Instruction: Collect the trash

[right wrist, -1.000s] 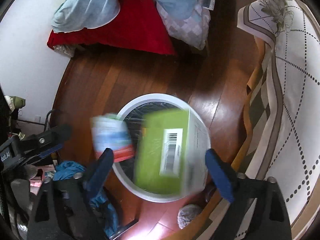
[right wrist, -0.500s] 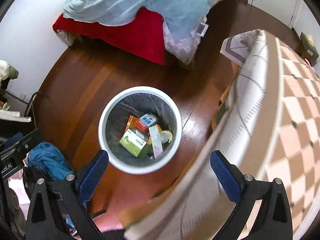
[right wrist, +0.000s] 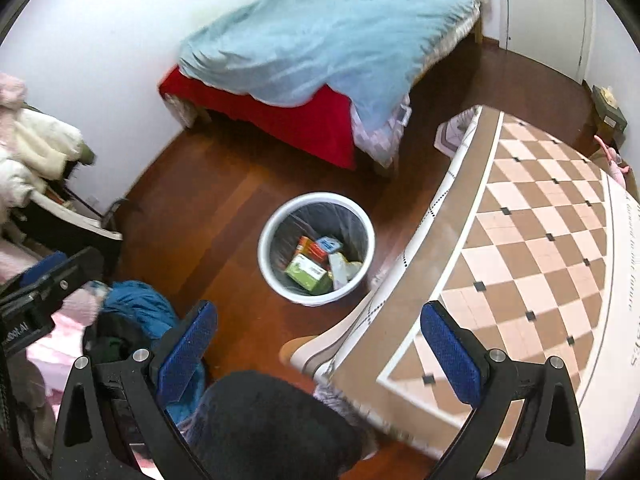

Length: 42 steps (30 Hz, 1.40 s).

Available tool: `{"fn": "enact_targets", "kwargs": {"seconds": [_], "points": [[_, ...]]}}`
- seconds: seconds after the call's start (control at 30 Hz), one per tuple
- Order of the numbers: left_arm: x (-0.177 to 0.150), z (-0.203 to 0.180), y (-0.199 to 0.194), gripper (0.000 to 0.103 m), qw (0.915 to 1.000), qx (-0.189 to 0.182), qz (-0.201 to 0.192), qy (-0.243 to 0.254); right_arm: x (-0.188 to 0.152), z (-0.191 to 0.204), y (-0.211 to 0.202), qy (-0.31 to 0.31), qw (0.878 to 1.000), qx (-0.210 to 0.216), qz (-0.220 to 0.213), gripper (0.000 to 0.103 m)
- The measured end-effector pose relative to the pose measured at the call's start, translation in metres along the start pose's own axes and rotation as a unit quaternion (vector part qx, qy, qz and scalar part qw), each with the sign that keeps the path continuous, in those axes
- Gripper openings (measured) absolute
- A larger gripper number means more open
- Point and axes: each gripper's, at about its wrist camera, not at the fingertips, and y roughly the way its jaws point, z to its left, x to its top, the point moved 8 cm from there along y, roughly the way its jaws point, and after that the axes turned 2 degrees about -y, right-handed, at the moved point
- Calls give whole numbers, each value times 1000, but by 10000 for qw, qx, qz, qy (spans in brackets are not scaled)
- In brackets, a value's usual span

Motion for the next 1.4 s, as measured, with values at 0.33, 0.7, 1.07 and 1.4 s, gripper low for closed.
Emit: {"fn": "enact_targets", "kwargs": {"seconds": [0.33,0.7,1.07,1.4], "points": [[-18,-12,-83,97,9974,-647,-313,37,-25,14,-110,-126,9975,530,-450,103],[-18,-21,-142,97,9900,-1241,-668,103,-32,42,-176,-354,9909,1076,-723,103],[-18,-14,-180,97,9834,-1545,-952,57,-28,67,-206,-590,9843,1442,-829,103],[-18,-16,-183,103,9811,-1636,-1018,185,-25,67,-219,-586,9839,1386,-964,103]]}}
